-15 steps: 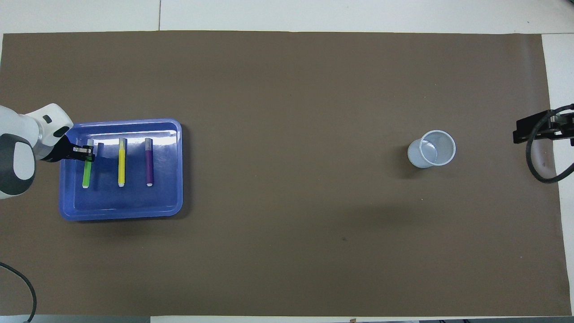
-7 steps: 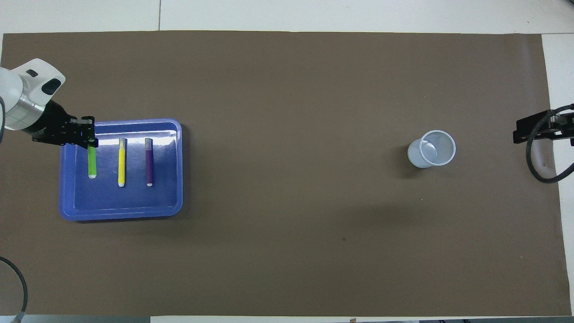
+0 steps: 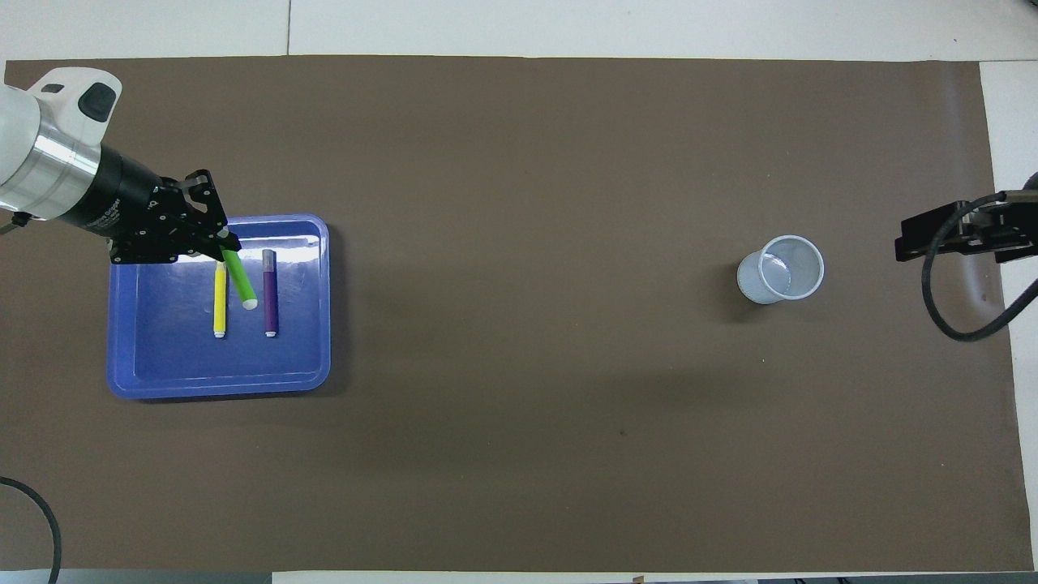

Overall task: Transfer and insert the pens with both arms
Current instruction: 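Lift the green pen with the left gripper while the right gripper approaches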

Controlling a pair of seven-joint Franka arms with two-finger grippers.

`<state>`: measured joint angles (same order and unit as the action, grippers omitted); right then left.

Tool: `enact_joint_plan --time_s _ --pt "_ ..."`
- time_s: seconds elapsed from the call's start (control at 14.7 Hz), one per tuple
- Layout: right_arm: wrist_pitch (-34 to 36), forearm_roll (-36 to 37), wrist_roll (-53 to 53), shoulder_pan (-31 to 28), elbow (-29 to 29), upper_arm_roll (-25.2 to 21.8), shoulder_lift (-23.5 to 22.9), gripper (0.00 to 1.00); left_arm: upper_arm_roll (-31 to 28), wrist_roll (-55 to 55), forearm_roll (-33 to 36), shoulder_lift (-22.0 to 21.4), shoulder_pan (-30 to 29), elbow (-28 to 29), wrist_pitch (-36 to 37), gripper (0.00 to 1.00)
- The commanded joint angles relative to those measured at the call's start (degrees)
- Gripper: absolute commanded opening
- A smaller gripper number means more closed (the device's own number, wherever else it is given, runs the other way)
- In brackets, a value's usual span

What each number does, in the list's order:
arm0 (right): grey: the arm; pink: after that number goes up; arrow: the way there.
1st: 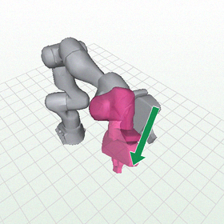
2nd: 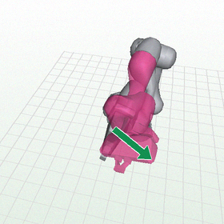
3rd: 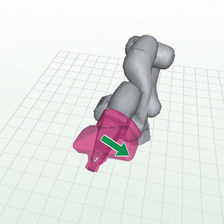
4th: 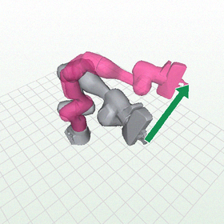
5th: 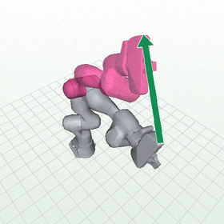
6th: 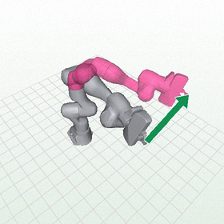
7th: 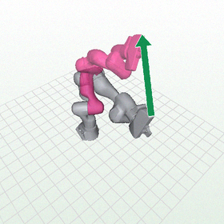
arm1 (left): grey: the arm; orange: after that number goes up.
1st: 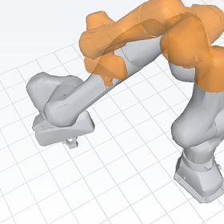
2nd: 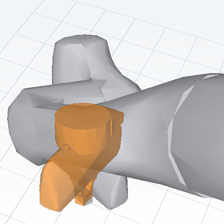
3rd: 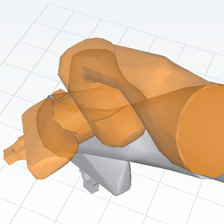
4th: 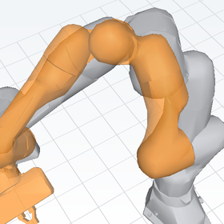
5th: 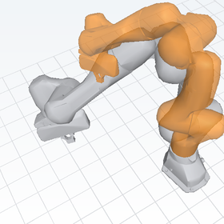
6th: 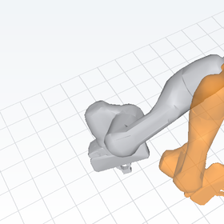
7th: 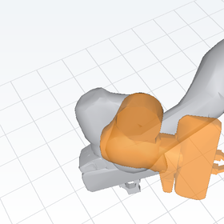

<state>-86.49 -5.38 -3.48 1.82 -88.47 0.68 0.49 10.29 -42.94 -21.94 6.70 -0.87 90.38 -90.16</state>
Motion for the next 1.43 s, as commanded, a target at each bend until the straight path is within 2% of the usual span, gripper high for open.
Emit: enact_joint_plan --time_s 0.0,0.14,0.27,0.48,0.68,0.82,1.02,1.36 --pt "-3.67 -6.72 -4.75 0.90 -2.31 1.34 1.09 1.00 2.97 -16.23 -6.08 -2.21 0.17 0.32 1.21 0.00" --pt "-6.83 -12.96 -12.56 2.13 -3.45 1.69 1.35 1.00 6.92 -29.94 -8.64 -2.57 0.17 0.67 -0.62 0.00" --pt "-10.70 -17.88 -19.34 5.02 -5.30 1.78 2.06 1.00 8.17 -39.12 -13.89 -3.44 0.26 2.86 -4.05 0.00" --pt "-14.65 -22.29 -30.67 8.72 -5.74 1.78 1.88 1.00 8.17 -41.87 -22.77 -7.04 1.49 9.78 -8.09 0.00" --pt "-20.45 -24.67 -37.98 12.85 -6.36 1.69 1.09 1.00 8.17 -47.22 -25.25 -10.38 5.43 17.00 -16.42 0.00" --pt "-24.14 -24.68 -42.03 16.44 -7.15 1.78 0.83 1.00 8.17 -49.61 -30.41 -12.14 6.40 20.52 -20.30 0.00" --pt "-28.01 -24.68 -43.10 19.53 -7.41 1.69 -0.75 1.00 8.17 -50.49 -33.43 -12.85 7.81 22.46 -23.83 0.00" --pt "-24.61 -24.15 -42.84 20.41 -7.85 2.39 -0.23 1.00 8.26 -50.40 -38.09 -13.38 9.04 23.96 -27.52 0.00"
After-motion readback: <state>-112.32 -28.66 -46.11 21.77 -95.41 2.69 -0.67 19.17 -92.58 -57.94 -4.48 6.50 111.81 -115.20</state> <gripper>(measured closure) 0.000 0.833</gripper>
